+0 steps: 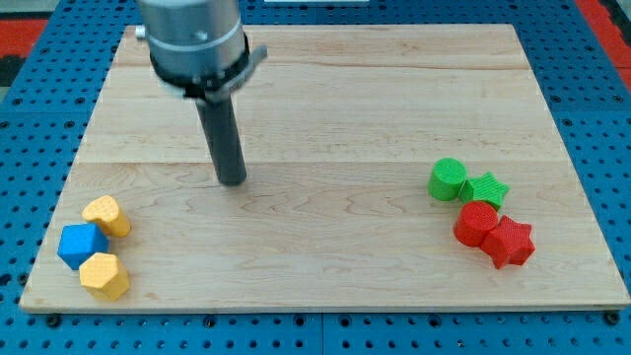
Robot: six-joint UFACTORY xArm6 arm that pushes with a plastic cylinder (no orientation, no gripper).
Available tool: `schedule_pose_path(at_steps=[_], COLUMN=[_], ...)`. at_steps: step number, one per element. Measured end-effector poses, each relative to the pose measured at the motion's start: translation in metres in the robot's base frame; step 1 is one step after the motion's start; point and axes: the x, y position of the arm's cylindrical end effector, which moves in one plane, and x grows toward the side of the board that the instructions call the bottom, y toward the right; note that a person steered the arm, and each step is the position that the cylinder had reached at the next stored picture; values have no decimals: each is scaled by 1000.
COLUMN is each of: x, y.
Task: Push the yellow hexagon towards top
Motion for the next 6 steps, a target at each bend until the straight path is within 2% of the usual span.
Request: schedule_pose_path(at_steps=[1,2,3,4,5,6], x=[114,117,114,95,22,-17], y=[9,-40,-147,-164,-165,-137])
